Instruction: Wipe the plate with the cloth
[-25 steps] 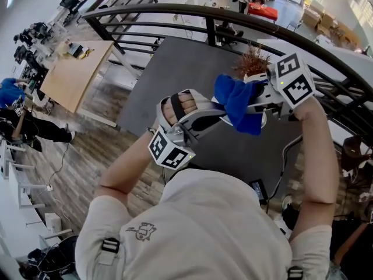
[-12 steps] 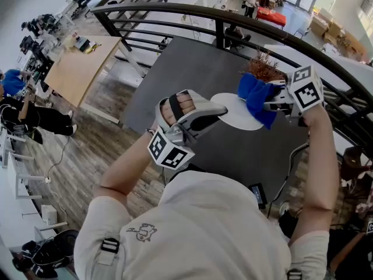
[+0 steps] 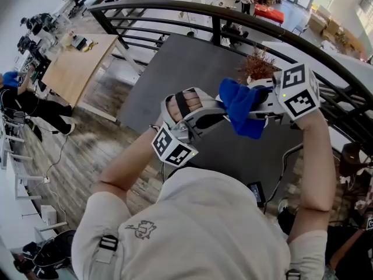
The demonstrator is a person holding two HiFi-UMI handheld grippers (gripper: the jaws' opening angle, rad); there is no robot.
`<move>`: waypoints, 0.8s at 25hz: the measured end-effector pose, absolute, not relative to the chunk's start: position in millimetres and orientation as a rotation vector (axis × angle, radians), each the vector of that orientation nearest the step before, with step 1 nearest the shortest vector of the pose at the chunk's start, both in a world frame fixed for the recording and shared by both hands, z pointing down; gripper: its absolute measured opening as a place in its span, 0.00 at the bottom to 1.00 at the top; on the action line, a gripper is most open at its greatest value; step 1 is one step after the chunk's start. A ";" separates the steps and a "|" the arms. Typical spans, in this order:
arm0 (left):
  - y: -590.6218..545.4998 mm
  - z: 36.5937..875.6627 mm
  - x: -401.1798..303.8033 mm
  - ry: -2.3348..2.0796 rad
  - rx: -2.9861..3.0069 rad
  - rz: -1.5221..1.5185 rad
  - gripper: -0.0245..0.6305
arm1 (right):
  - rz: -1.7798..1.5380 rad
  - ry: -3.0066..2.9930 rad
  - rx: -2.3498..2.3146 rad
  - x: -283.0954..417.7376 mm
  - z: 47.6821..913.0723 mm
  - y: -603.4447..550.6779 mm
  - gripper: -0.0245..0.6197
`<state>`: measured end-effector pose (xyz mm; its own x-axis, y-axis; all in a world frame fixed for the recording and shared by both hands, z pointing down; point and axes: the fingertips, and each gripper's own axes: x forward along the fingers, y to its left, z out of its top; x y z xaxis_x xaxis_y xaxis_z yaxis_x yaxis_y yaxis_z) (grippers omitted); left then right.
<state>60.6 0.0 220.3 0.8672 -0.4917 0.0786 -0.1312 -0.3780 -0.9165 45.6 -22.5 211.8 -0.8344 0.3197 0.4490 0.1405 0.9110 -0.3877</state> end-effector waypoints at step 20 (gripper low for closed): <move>-25.0 243.9 22.9 0.577 -2.035 -0.456 0.07 | 0.860 -2.513 -0.176 45.4 304.8 -116.5 0.20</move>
